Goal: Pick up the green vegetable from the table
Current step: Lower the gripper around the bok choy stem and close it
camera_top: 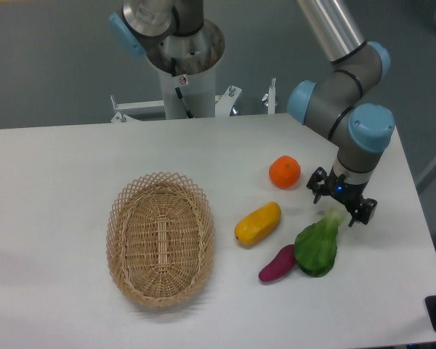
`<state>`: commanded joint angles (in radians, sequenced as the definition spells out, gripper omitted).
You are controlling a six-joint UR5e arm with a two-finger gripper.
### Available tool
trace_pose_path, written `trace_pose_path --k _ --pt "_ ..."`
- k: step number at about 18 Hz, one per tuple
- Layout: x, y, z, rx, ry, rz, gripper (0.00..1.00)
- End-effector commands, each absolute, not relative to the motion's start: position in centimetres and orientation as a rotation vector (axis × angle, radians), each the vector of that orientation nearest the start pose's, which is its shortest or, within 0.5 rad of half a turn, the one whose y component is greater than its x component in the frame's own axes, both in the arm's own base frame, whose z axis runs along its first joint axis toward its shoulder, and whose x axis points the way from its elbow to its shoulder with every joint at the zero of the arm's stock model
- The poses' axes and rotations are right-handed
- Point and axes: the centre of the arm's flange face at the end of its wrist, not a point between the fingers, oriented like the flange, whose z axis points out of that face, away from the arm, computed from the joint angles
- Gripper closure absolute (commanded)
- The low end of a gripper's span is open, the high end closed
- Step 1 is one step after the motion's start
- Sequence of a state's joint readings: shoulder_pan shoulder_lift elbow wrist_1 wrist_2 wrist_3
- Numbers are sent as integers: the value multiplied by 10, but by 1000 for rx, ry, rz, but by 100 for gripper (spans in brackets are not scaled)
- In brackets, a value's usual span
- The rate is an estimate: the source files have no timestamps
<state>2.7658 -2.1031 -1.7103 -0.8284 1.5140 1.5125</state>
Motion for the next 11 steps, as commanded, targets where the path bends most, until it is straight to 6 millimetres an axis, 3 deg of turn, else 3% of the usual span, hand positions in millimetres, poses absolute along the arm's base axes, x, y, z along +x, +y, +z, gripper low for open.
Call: trace_pose_path --k 7,8,11 --pt "-535 361 187 -3020 474 145 0" --pt "-535 361 186 -3020 472 145 4" --pt "-535 361 190 -3018 463 153 37"
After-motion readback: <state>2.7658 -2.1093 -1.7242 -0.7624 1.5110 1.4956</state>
